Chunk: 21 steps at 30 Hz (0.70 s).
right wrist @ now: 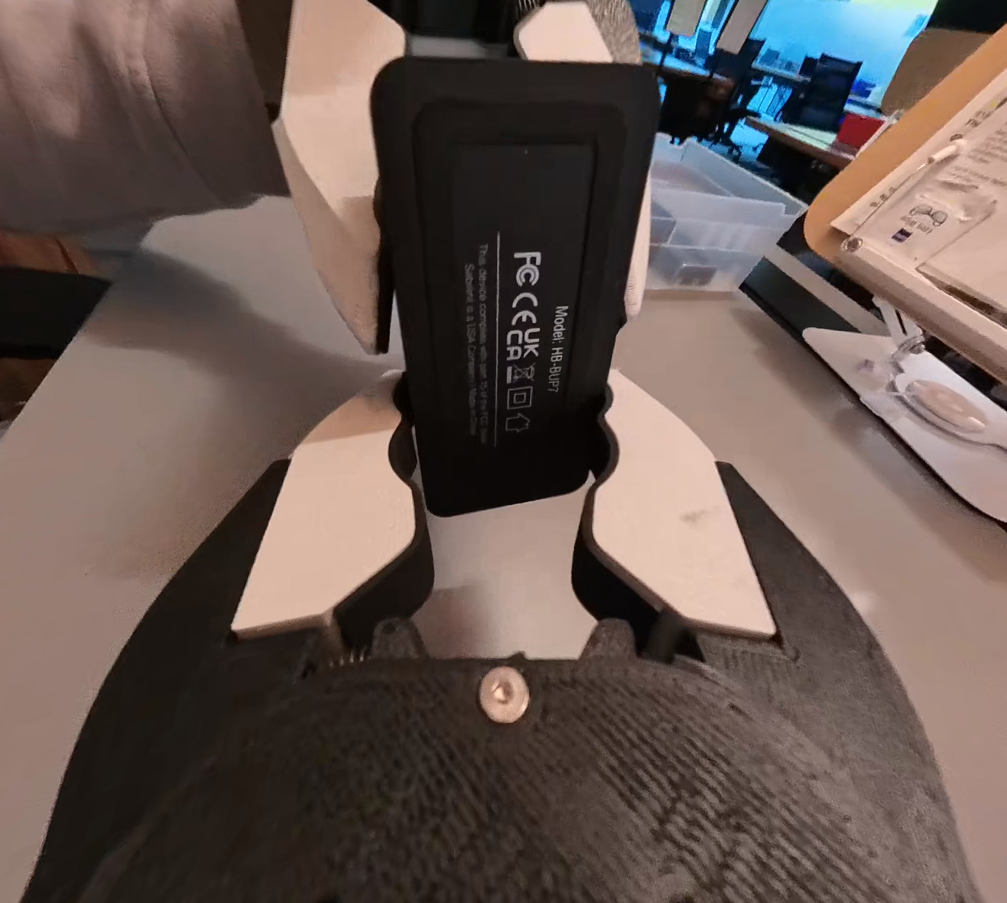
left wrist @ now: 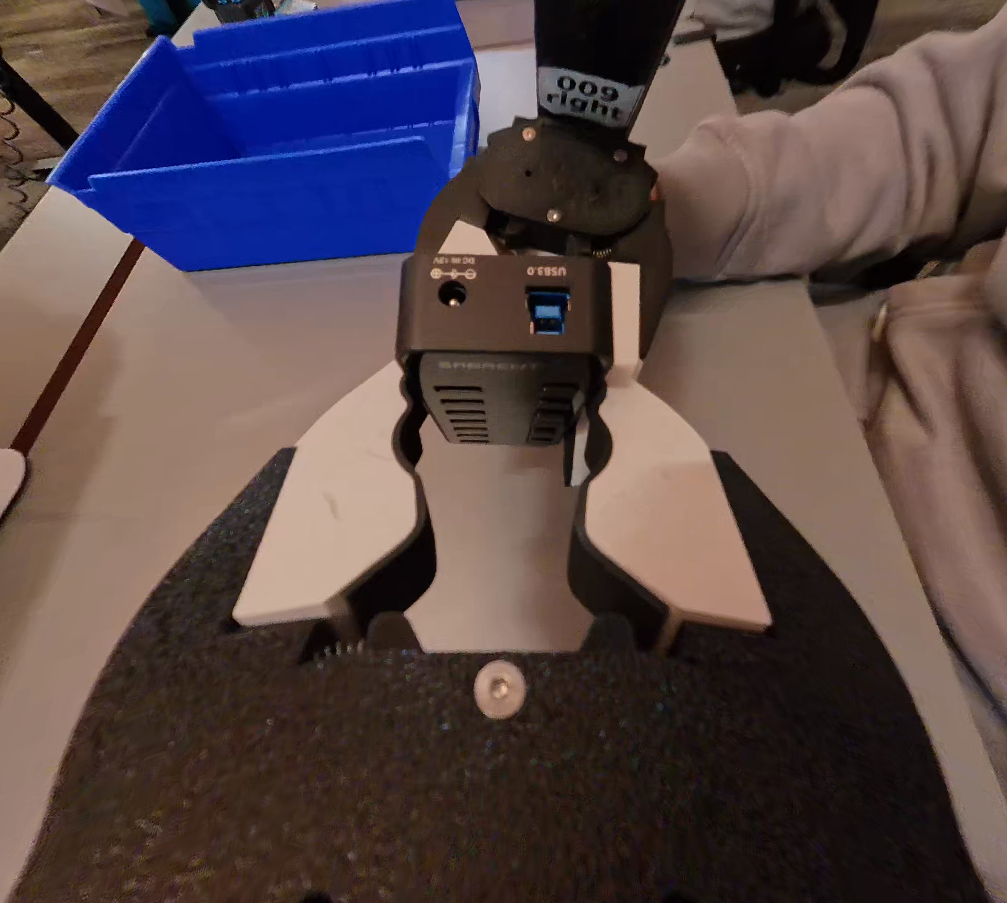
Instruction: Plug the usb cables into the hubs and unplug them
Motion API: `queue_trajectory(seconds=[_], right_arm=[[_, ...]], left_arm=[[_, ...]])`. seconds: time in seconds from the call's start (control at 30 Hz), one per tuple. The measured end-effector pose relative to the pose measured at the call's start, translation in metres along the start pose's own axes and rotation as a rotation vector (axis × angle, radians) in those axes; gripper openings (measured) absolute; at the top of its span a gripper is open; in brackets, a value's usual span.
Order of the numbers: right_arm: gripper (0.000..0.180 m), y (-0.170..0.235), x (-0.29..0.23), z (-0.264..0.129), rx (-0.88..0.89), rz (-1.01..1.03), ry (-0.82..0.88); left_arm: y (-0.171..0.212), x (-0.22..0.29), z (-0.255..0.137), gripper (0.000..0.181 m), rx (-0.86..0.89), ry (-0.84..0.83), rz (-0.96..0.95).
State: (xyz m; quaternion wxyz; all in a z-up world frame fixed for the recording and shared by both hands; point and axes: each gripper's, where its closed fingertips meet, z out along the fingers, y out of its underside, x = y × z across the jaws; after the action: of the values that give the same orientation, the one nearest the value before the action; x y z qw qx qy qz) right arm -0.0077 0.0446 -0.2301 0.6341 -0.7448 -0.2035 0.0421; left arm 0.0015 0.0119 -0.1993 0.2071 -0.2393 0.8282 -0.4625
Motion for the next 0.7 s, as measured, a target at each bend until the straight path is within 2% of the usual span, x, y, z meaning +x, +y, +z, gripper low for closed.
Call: queue_trajectory(seconds=[0.1,0.13,0.17,0.3,0.47,0.57,0.7], right_arm=[[0.063,-0.004,0.0,0.001,0.012,0.008,0.007],[0.063,-0.004,0.0,0.001,0.019,0.026,0.005],[0.063,-0.002,0.0,0.002,0.017,0.032,-0.001],[0.062,0.002,0.002,0.002,-0.006,-0.005,0.014],[0.062,0.008,0.004,0.005,-0.036,0.019,0.041],[0.063,0.002,0.002,0.004,0.011,0.069,0.022],[0.075,-0.013,0.004,0.0,0.091,0.154,-0.004]], left_arm=[[-0.004,0.001,0.0,0.059,-0.016,-0.054,0.069],[-0.009,-0.002,-0.001,0.068,0.006,-0.093,0.09],[-0.014,-0.002,-0.004,0.07,0.017,-0.115,0.104],[-0.014,-0.005,-0.01,0.066,-0.095,-0.147,0.177],[0.0,-0.009,-0.01,0.06,-0.289,-0.104,0.098],[-0.001,-0.008,-0.007,0.059,-0.299,-0.065,0.104],[-0.005,-0.004,-0.001,0.059,-0.3,-0.031,0.16]])
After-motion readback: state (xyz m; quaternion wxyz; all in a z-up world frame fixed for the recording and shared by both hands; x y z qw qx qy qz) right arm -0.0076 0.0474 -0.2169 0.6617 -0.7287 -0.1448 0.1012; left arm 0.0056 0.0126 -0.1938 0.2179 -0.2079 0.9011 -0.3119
